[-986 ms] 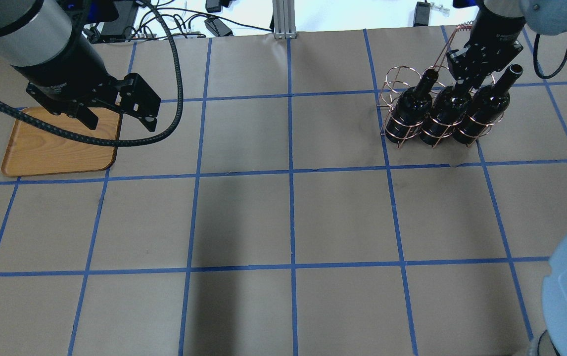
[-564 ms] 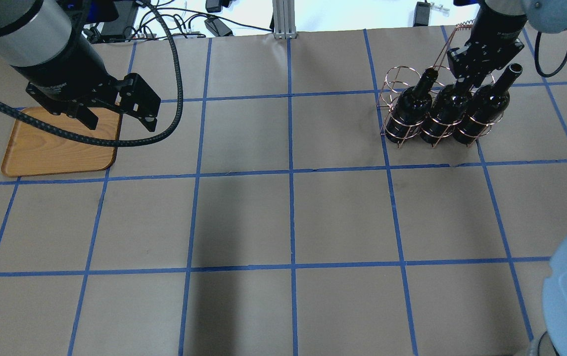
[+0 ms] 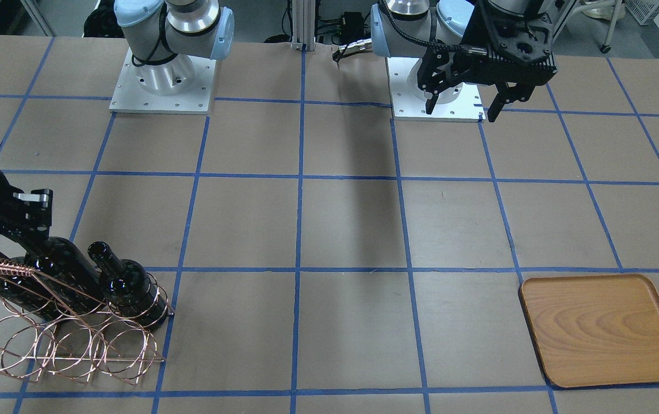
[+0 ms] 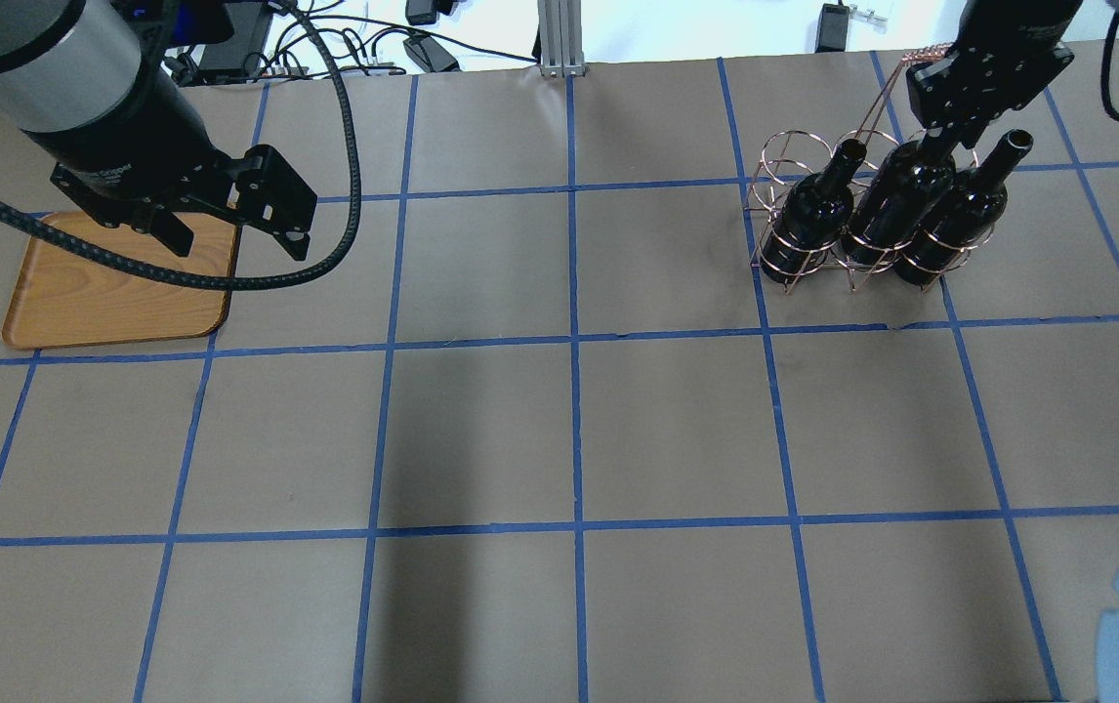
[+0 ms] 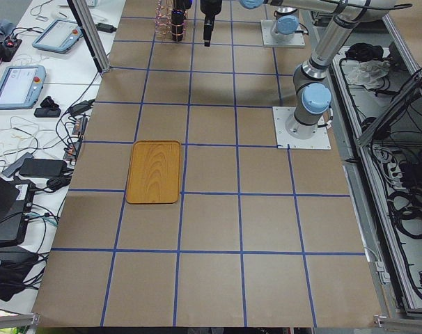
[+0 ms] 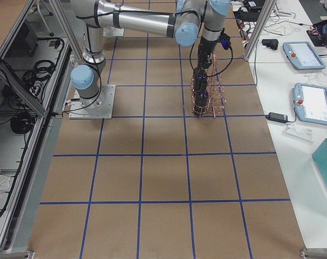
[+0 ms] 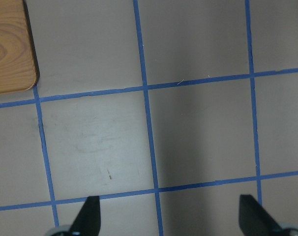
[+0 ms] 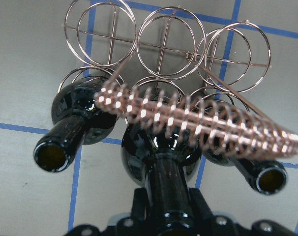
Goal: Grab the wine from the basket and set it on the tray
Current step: 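Pull the bottle out of the rack toward the table center with the right gripper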
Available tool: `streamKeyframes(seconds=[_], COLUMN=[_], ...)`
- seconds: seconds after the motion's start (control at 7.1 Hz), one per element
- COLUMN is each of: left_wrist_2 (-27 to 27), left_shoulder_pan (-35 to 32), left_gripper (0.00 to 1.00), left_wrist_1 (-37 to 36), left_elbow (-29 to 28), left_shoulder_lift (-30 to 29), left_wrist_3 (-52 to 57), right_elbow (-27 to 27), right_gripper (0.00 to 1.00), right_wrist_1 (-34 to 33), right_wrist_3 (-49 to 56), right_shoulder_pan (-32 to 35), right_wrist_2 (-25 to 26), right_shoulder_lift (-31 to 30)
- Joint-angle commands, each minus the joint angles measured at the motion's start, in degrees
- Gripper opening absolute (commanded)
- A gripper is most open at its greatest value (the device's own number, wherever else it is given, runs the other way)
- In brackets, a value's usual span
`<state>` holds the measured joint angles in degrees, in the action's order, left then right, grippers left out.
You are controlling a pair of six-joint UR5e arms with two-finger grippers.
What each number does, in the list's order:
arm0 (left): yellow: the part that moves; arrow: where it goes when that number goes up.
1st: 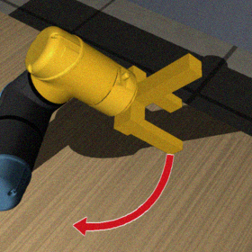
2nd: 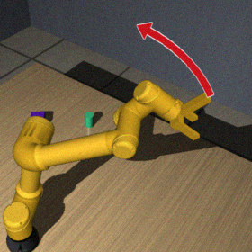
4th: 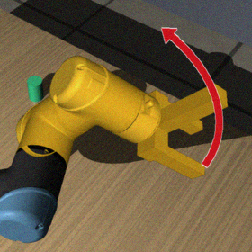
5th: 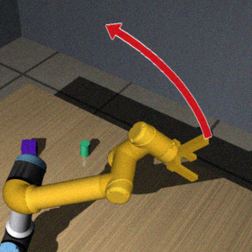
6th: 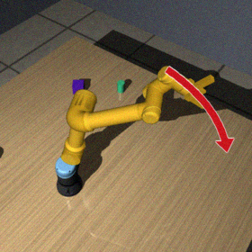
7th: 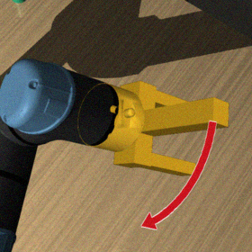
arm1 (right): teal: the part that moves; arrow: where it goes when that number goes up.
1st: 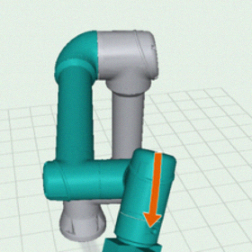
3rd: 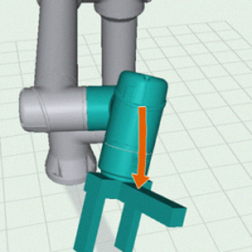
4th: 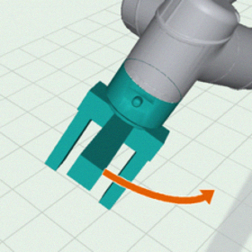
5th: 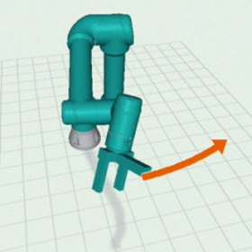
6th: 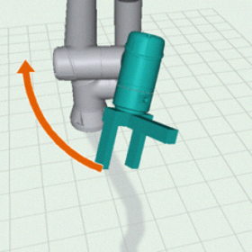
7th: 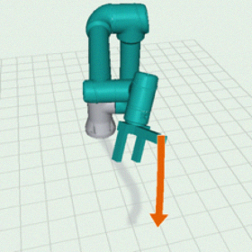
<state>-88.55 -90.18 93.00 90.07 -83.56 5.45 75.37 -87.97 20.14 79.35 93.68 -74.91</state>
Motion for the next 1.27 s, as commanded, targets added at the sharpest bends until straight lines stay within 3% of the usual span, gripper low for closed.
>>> streamKeyframes(seconds=[0.0,0.42,0.7,0.85,1.13], left_wrist_2=[0.13,0.13,0.13,-0.04,-0.04], left_shoulder_pan=[0.0,0.0,0.0,0.0,0.0], left_gripper=[1.0,1.0,1.0,1.0,1.0], left_wrist_1=[-0.18,-0.19,-0.18,-0.1,-0.1], left_elbow=[-0.07,-0.07,-0.07,-0.07,-0.07], left_shoulder_lift=[-0.11,-0.02,-0.02,0.06,0.06], left_wrist_3=[0.0,0.0,0.0,0.0,0.0], right_elbow=[-1.97,-2.15,-1.89,-1.37,-1.01], right_gripper=[0.0,0.0,0.0,0.0,0.0], right_wrist_1=[7.78,11.23,12.39,12.47,11.43], right_wrist_3=[-0.01,-2.71,-10.79,-15.52,-23.87], right_shoulder_pan=[0.01,3.69,9.57,12.12,18.7], right_wrist_2=[0.19,0.98,-0.24,-3.21,-3.41], right_shoulder_lift=[-4.78,-7.35,-6.83,-6.65,-4.91])
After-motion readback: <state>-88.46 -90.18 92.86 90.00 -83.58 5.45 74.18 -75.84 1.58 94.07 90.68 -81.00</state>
